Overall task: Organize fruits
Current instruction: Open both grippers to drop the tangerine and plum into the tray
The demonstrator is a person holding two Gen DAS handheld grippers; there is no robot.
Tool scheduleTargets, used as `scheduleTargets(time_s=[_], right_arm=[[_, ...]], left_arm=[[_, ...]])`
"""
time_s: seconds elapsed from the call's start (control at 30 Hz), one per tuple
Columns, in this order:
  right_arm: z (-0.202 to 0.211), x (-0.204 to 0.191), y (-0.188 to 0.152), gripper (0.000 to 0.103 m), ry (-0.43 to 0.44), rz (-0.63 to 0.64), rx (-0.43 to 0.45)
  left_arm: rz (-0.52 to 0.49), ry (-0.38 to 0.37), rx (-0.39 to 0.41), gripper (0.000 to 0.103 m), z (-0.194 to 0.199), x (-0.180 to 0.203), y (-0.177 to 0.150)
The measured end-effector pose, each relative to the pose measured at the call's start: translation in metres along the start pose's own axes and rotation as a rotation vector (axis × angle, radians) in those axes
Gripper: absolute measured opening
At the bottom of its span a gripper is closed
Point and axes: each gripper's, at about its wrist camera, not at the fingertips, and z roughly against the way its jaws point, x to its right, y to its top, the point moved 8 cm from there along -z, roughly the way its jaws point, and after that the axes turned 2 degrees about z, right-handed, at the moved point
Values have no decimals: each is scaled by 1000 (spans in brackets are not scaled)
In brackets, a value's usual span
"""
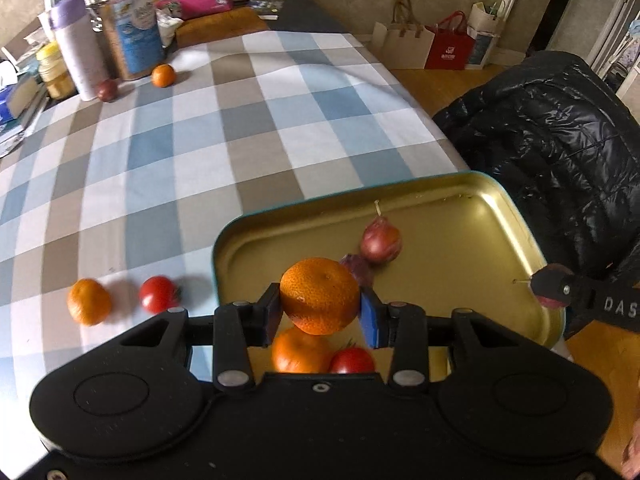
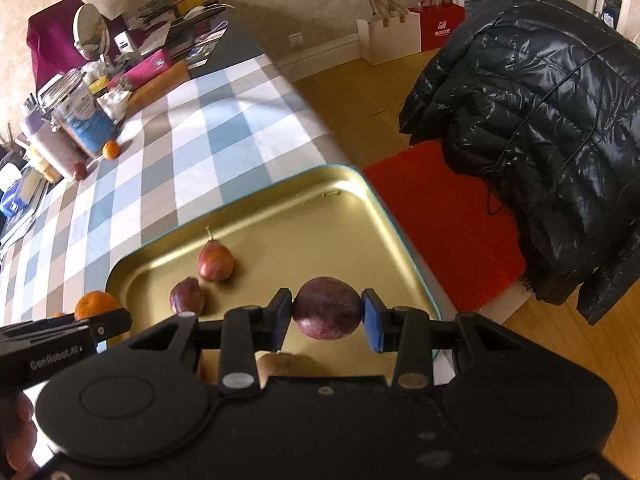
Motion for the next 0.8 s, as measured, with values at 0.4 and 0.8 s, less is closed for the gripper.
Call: scheduleTargets(time_s=[0.4, 0.8], right_arm=[[-12, 0, 3, 40, 20, -1, -25], [-10, -12, 4, 40, 39, 27, -15]], left_arm=[[-12, 54, -44, 49, -36, 2, 13], [37, 57, -30, 52, -30, -15, 15]])
